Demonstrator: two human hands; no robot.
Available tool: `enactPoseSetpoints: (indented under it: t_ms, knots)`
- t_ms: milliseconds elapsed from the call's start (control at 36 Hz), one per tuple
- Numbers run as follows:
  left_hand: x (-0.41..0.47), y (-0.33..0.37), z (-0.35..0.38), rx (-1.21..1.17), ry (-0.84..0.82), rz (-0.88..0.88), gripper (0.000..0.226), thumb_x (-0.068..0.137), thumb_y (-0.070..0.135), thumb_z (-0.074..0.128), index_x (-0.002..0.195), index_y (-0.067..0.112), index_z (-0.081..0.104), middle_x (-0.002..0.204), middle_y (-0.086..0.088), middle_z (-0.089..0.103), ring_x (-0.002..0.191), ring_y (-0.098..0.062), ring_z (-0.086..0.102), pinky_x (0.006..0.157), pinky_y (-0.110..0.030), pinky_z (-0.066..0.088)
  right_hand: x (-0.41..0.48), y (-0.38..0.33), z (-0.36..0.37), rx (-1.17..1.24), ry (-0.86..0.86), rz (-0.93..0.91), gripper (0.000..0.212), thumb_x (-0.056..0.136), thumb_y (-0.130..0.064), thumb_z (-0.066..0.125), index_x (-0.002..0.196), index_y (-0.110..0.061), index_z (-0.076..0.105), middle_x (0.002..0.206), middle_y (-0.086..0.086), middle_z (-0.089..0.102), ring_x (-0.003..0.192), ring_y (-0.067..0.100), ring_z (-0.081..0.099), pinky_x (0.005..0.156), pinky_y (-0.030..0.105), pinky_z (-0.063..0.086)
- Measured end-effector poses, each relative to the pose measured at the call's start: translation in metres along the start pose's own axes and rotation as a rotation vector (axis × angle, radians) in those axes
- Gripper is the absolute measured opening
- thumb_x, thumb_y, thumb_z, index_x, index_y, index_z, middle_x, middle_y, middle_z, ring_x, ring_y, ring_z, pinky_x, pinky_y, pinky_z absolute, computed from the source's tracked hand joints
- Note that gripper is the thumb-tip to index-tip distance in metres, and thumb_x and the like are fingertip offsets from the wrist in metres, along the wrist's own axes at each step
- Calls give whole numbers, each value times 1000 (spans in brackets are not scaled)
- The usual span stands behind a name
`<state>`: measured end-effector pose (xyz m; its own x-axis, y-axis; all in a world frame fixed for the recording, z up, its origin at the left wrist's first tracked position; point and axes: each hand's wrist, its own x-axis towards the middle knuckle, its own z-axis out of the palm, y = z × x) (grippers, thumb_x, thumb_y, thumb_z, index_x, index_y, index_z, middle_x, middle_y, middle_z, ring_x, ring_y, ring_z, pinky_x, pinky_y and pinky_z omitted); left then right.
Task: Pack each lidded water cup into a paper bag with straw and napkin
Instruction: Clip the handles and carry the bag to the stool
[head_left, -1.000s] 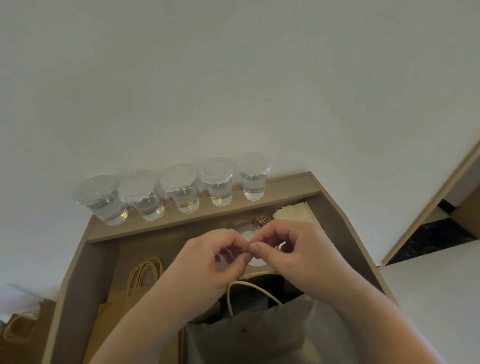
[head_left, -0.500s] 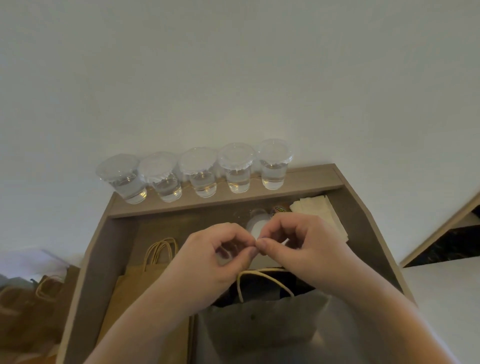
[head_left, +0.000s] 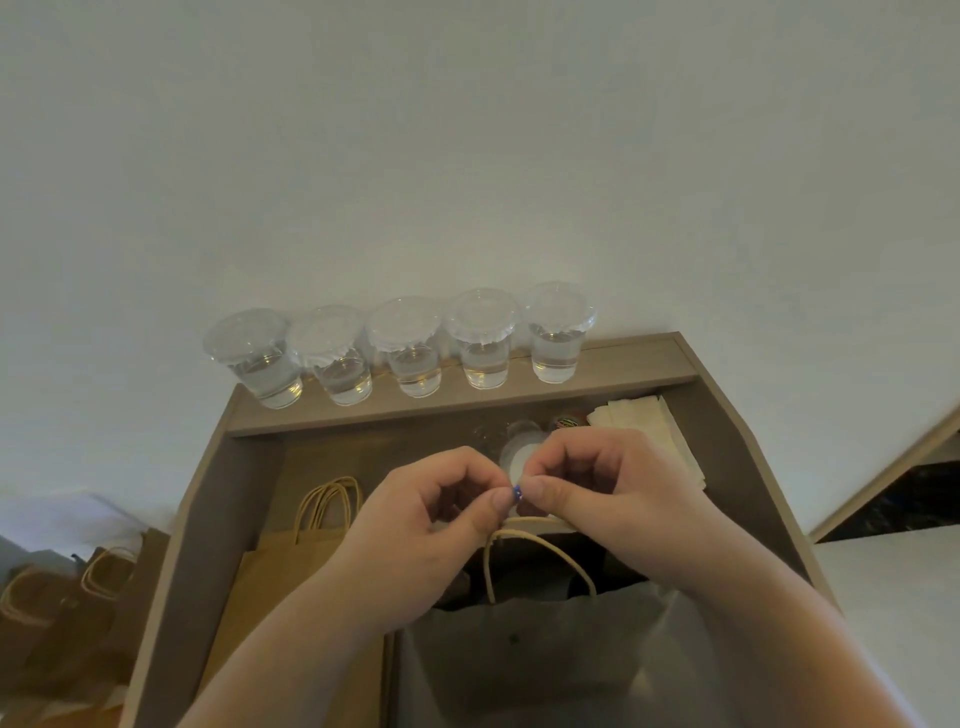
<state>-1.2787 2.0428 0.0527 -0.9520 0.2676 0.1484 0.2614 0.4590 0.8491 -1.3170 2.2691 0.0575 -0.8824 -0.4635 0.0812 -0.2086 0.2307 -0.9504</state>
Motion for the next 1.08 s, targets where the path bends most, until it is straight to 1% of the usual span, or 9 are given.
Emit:
enactPoseSetpoints:
  t_ms: [111, 278, 389, 528, 583, 667, 778, 917, 1083]
  knots:
    - [1, 2, 0, -3, -16, -25, 11, 102, 27, 66, 99, 37, 70, 85, 5, 69, 75, -13, 65, 70, -19, 52, -2, 0, -3, -7, 3, 21, 9, 98, -26, 75, 92, -30, 81, 87, -2, 80, 83, 18, 76, 80, 40, 63]
    - [6, 3, 1, -6, -47, -94, 11, 100, 30, 67, 99, 40, 72, 88, 5, 73, 81, -15, 70, 76, -28, 58, -4, 0, -6, 95, 8, 85, 11, 98, -17, 77, 91, -22, 82, 87, 4, 81, 84, 23, 77, 81, 36, 62]
    - [8, -1, -2, 69, -43, -154, 12, 98, 45, 61, 102, 49, 71, 93, 13, 75, 89, -10, 71, 82, -32, 58, -4, 2, -8, 5, 58, 74, 15, 99, -20, 76, 90, -30, 81, 85, -1, 80, 81, 15, 77, 76, 29, 60]
    - [-7, -10, -23, 53, -227, -226, 63, 85, 94, 28, 128, 61, 59, 119, 30, 68, 113, 5, 63, 99, -33, 54, -7, 8, -17, -292, 140, 55, 15, 97, -29, 76, 86, -40, 78, 83, -20, 76, 78, -3, 69, 68, 7, 50]
    - [-13, -11, -29, 80, -336, -245, 82, 65, 107, 38, 136, 69, 45, 132, 39, 58, 123, 13, 55, 106, -30, 49, -8, 12, -19, -366, 126, 97, 13, 96, -33, 75, 86, -40, 78, 86, -23, 75, 80, -6, 67, 65, 7, 48]
    - [-15, -6, -23, 305, -392, -250, 101, 48, 103, 66, 139, 76, 32, 135, 52, 42, 126, 22, 43, 109, -23, 38, -7, 18, -20, -457, 94, 156, 10, 95, -36, 75, 87, -41, 77, 90, -28, 74, 91, -7, 67, 70, 11, 49]
    - [-8, -2, 1, 538, -248, -162, 71, 68, 94, 56, 131, 63, 47, 110, 45, 51, 113, 16, 41, 109, -30, 38, -3, 18, -17, -538, 55, 175, 9, 95, -36, 74, 88, -42, 78, 93, -35, 70, 95, -11, 64, 75, 12, 48]
    - [-2, -4, 13, 568, -129, -131, 40, 86, 77, 48, 115, 56, 66, 98, 35, 64, 102, 9, 49, 104, -35, 43, -3, 13, -16, -587, -31, 198, 7, 95, -41, 74, 90, -42, 79, 90, -35, 70, 95, -12, 64, 74, 12, 49]
    - [-3, -1, 17, 547, -80, -100, 37, 90, 66, 63, 113, 78, 37, 76, 30, 61, 89, 2, 55, 92, -32, 48, -2, 0, -10, -670, -206, 193, 11, 99, -44, 68, 97, -40, 79, 89, -28, 71, 94, -10, 63, 73, 7, 44]
